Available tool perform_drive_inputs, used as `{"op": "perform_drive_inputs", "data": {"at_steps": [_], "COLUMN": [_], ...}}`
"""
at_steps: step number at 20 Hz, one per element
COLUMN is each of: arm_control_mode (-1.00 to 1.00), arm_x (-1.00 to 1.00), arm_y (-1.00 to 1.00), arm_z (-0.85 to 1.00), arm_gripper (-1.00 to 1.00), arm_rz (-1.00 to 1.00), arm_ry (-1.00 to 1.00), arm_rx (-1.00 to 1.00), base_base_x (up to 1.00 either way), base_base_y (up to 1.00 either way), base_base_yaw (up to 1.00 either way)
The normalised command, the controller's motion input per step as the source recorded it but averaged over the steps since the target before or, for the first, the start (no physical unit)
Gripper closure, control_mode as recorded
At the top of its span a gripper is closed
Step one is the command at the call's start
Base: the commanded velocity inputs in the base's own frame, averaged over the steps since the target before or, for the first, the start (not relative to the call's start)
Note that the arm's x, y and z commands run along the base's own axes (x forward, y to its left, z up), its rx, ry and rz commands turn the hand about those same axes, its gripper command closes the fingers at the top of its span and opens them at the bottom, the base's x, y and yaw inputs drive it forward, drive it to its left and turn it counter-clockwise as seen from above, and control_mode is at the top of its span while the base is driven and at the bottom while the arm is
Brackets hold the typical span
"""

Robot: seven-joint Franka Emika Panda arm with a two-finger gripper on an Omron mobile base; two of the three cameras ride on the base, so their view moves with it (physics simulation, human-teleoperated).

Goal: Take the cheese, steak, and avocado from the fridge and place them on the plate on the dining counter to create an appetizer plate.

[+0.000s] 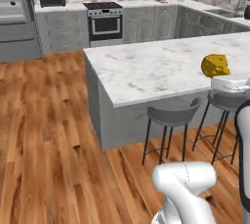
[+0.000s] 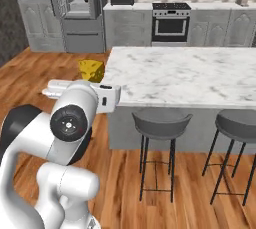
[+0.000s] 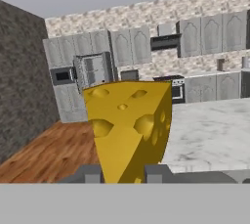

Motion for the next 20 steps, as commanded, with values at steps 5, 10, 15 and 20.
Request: {"op": "perform_drive_inputs", "data": {"at_steps": [5,10,15,20], "arm_control_mode": [1.00,1.00,1.00,1.00], "arm_x": [0.00,0.00,0.00,0.00], "arm_y": [0.00,0.00,0.00,0.00], "arm_z": [0.00,0.00,0.00,0.00], "arm_gripper": [1.00,1.00,1.00,1.00], "arm_rz": [0.00,0.00,0.00,0.00], "arm_ry": [0.00,0.00,0.00,0.00], "arm_rx": [0.00,0.00,0.00,0.00], "base_base_x": [-0.02,0.00,0.01,0.09], "base_base_y": [-1.00,-1.00,-1.00,-1.00], "base_base_yaw": [-0.06,-0.06,-0.06,-0.07]}}
